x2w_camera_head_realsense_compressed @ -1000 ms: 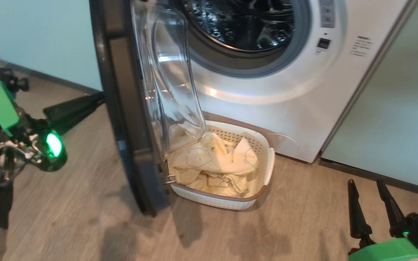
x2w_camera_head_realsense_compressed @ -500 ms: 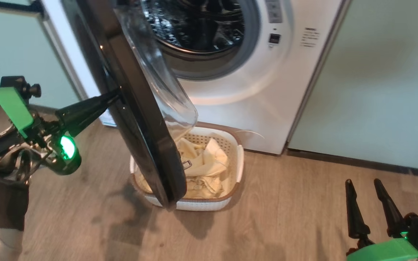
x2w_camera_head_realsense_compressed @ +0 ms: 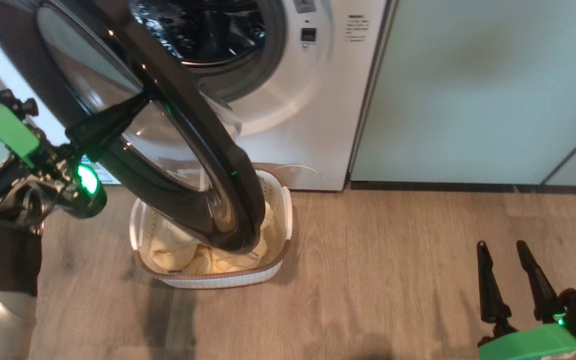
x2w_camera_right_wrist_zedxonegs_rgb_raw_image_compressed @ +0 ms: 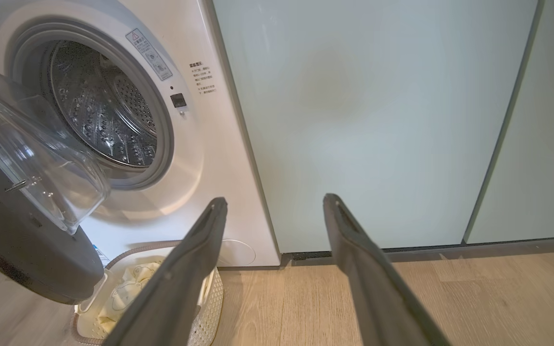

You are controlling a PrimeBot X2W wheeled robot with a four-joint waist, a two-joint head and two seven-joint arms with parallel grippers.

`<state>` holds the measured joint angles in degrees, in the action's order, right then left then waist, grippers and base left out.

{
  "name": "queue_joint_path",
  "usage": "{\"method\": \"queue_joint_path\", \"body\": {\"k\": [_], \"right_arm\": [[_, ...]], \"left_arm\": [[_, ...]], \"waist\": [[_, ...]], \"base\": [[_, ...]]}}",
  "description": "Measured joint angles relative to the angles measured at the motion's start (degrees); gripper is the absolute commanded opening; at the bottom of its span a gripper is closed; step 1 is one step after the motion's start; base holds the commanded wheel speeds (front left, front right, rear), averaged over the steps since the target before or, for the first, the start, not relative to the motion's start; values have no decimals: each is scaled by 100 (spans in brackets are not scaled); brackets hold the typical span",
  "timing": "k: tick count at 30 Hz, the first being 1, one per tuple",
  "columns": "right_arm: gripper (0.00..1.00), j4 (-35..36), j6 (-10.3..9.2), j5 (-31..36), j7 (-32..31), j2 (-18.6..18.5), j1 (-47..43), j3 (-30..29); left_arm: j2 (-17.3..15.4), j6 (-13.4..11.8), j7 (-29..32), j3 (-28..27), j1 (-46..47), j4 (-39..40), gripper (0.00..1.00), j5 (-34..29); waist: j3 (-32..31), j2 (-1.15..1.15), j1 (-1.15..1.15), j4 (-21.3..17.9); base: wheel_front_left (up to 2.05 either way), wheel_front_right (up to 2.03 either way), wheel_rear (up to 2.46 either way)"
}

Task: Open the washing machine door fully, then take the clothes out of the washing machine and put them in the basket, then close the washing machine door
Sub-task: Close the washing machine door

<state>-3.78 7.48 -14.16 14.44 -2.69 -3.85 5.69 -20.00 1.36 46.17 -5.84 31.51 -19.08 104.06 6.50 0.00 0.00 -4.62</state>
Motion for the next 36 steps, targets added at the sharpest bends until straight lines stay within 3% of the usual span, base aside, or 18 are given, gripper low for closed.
{"method": "queue_joint_path", "body": {"k": [10,24,30,31,32,33,36], "right_arm": [[100,35,0,-78,0,0,200,-11],[100,38,0,-99,0,0,202,-178],[100,58,0,-99,0,1,202,-214],[100,63,0,-99,0,1,202,-215],[100,65,0,-99,0,1,202,-220],[100,65,0,-99,0,1,202,-224],[100,67,0,-99,0,1,202,-238]], "left_arm": [[115,256,-181,-134,405,-398,0,-62],[144,460,-185,-341,405,-426,0,-62],[162,510,-833,-575,344,-359,0,-364],[171,511,-964,-626,330,-335,12,-435],[214,512,-1080,-715,299,-279,69,-455],[265,517,-1234,-775,258,-214,100,-477],[350,563,-1785,-901,113,70,100,-900]], "waist": [[219,0,0,-271],[307,0,0,-41],[302,0,0,75],[304,0,0,94],[307,0,-1,111],[309,0,-1,128],[312,0,0,163]], "base": [[0,0,0],[0,0,0],[0,0,0],[0,0,0],[0,0,0],[0,0,0],[0,0,0]]}}
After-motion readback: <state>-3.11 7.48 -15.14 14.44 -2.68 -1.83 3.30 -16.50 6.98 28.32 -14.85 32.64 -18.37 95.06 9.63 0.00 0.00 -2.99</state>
